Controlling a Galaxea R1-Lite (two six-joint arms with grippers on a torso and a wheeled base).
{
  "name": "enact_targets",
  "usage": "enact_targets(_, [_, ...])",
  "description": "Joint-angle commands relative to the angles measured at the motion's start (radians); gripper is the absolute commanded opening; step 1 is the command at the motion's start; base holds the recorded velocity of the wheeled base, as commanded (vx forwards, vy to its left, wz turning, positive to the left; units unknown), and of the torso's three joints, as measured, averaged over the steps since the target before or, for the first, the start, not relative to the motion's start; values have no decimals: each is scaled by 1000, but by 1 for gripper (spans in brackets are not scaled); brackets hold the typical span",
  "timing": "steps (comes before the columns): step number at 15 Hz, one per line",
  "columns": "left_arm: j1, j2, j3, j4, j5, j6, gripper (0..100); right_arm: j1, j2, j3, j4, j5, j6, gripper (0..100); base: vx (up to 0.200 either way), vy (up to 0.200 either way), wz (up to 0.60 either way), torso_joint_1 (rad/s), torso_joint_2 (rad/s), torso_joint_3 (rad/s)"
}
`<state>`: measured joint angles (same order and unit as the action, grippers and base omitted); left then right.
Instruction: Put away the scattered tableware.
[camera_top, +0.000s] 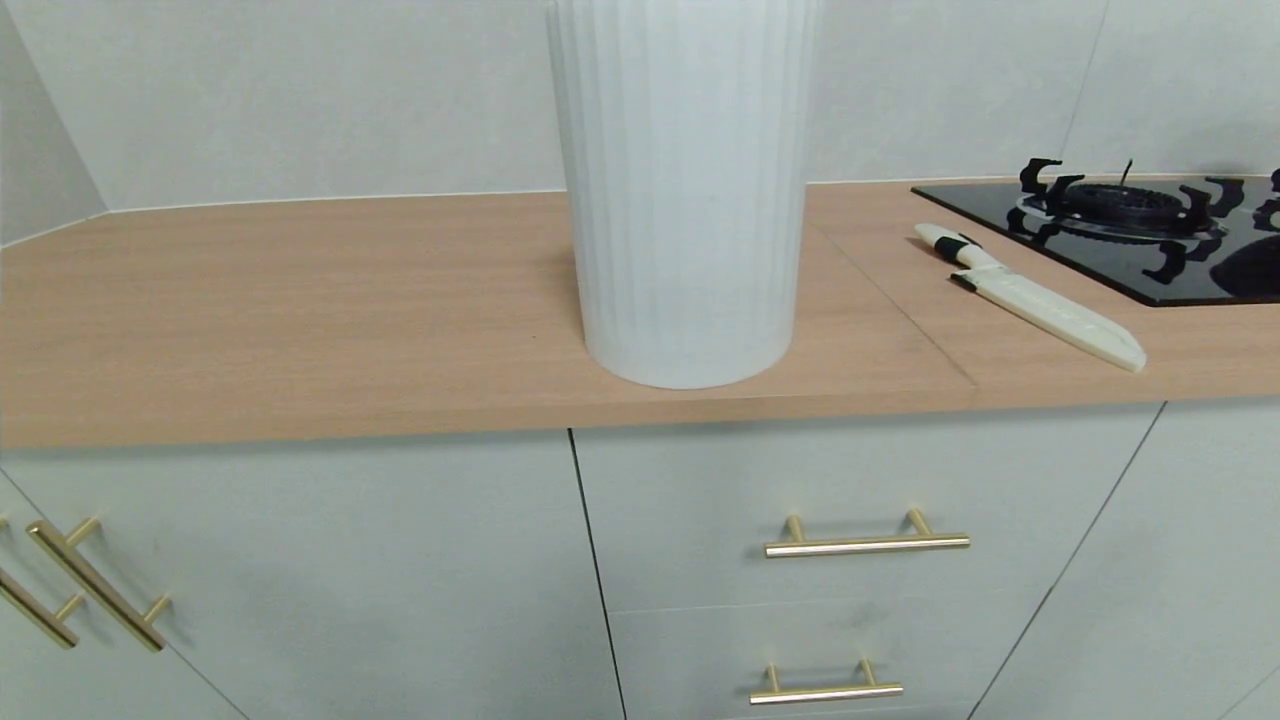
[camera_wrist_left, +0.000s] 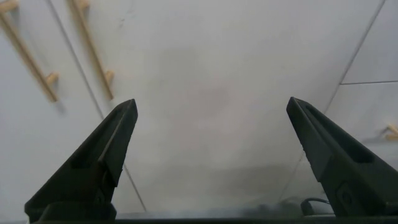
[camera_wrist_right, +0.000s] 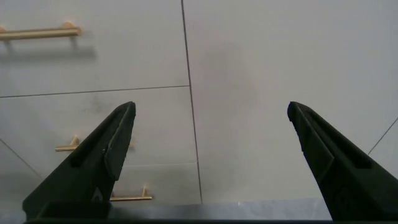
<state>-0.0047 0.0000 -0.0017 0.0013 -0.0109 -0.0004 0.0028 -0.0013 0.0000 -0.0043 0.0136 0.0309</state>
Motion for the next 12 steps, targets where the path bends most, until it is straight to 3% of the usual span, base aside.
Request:
enact_targets(1, [0, 0, 0, 0, 0, -1, 100, 0, 1, 0, 0, 0, 0, 100, 200, 0, 0, -17, -12, 7])
enact_targets(4, [0, 0, 0, 0, -1, -1, 100, 0, 1, 0, 0, 0, 0, 100, 200, 0, 0, 7, 2, 4])
enact_targets(7, [0, 0, 0, 0, -1, -1, 100, 0, 1, 0, 0, 0, 0, 100, 0, 0, 0, 0, 0, 0])
enact_targets(10, [0, 0, 0, 0, 0, -1, 100, 0, 1, 0, 0, 0, 1, 100, 0, 0, 600, 1, 2, 7])
enact_targets(12, [0, 0, 0, 0, 0, -1, 100, 0, 1, 0, 0, 0, 1, 100, 0, 0, 0, 0, 0, 0])
